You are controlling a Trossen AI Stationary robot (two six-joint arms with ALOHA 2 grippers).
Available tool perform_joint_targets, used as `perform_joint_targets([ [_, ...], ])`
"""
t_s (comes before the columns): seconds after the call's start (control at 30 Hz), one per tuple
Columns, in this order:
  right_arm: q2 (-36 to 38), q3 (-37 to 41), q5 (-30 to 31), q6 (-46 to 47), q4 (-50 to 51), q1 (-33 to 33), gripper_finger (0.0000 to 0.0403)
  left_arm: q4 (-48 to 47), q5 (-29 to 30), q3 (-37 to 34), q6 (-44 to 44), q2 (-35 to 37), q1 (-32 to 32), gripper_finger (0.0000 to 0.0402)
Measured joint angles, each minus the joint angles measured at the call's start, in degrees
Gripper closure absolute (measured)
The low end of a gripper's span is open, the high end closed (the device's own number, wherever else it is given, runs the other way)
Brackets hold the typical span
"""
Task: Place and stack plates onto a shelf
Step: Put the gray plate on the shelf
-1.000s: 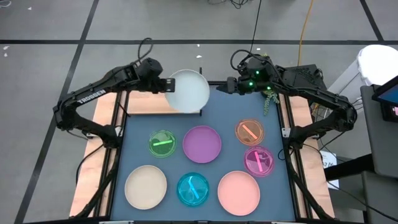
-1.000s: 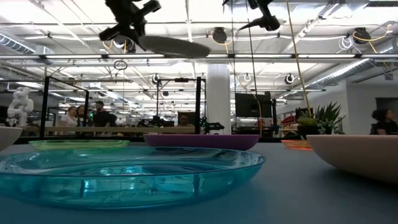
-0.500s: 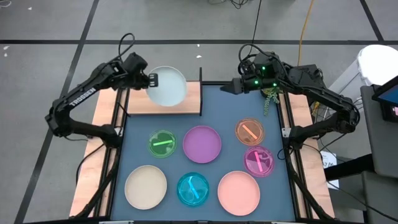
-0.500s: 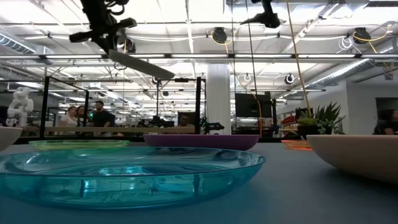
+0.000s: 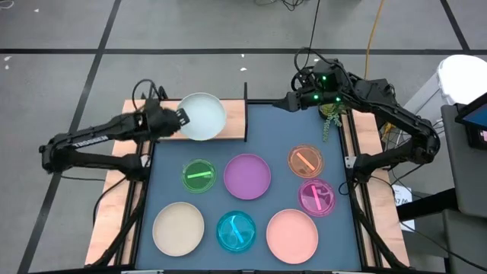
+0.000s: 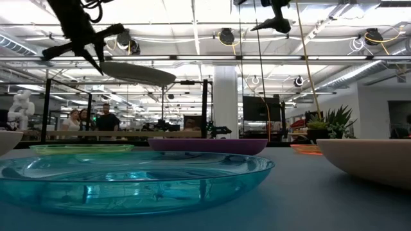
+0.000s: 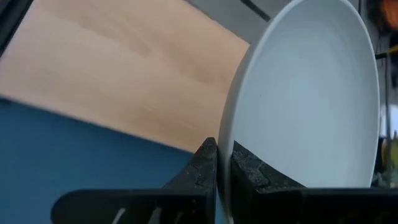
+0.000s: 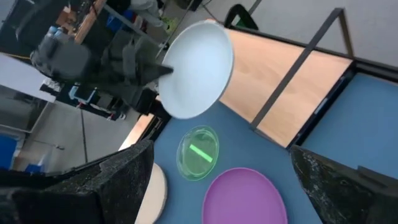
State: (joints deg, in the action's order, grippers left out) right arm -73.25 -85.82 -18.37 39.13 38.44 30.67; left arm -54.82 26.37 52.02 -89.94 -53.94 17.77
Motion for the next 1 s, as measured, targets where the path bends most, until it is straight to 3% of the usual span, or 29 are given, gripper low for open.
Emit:
perform_joint_targets([
  [0.23,0.00,0.00,-1.53,-0.83,0.00,2.37,0.0046,1.57,11.60,-6.87,-19.76,-0.06,-9.18,0.0385],
  [0.47,-0.02,0.00,-1.51,-0.85,-0.04,2.70,0.0046,1.81,14.30,-13.00,-31.59,-0.30,-10.78,0.0385],
  [1.0,-0.02,0.00,-1.49,-0.40,-0.50,2.70,0.0046,4.12,14.16,-16.03,-32.38,-8.68,-5.05,0.0385],
])
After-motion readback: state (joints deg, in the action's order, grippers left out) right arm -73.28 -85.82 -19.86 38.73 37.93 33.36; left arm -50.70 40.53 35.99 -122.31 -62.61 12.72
